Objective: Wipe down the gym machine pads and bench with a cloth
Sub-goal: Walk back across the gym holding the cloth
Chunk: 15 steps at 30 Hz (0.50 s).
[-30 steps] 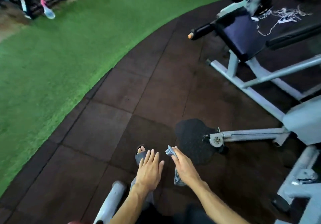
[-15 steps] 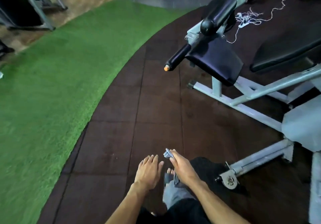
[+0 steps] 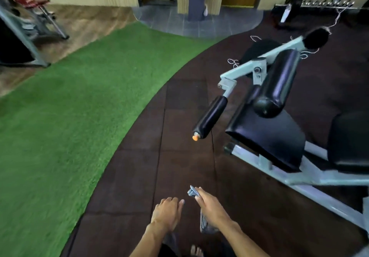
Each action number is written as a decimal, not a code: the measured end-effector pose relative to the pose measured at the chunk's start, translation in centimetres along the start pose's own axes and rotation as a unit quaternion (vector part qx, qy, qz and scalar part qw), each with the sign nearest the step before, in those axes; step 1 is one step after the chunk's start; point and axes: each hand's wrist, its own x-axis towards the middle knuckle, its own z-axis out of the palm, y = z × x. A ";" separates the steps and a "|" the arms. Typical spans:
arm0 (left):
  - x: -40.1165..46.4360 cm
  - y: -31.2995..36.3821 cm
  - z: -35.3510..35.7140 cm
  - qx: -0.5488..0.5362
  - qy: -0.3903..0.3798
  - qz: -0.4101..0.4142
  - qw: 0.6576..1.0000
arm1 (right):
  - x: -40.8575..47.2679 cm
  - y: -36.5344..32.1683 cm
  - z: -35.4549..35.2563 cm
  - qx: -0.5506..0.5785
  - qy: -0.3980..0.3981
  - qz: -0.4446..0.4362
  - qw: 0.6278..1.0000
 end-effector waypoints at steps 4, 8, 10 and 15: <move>11.3 -1.2 -8.6 0.012 -0.013 0.010 1.000 | 11.8 -4.2 -4.3 0.029 0.011 0.017 0.999; 22.8 -3.3 -18.7 0.051 -0.021 0.028 0.998 | 24.8 -9.0 -7.9 0.055 0.025 0.022 0.998; 28.1 -4.1 -24.4 0.060 -0.013 0.034 0.998 | 30.9 -12.3 -10.2 0.054 0.024 0.020 0.998; 40.1 -5.1 -36.3 0.064 -0.014 0.037 0.997 | 43.9 -19.8 -16.7 0.067 0.042 0.038 0.996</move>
